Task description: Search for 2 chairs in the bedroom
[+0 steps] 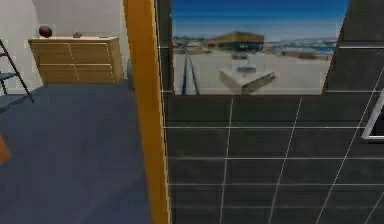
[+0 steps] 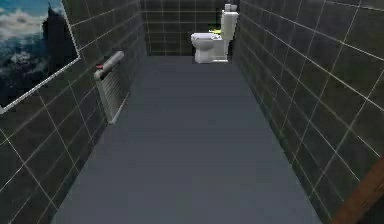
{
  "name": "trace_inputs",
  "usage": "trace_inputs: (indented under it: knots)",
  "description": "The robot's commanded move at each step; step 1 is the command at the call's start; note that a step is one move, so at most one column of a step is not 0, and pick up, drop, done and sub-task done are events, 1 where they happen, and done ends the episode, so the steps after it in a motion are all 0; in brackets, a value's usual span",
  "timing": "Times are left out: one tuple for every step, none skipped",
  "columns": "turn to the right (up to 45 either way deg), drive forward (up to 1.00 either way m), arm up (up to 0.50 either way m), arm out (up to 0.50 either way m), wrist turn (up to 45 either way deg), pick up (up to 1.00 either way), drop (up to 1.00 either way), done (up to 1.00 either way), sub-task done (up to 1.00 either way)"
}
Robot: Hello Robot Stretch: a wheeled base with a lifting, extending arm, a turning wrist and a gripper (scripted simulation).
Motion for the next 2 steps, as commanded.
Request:
trace_inputs:
  knots:
    - [-45.0, 0.0, 0.0, 0.0, 0.0, 0.0, 0.0, 0.0, 0.0]
    - [-24.0, 0.0, 0.0, 0.0, 0.0, 0.0, 0.0, 0.0, 0.0]
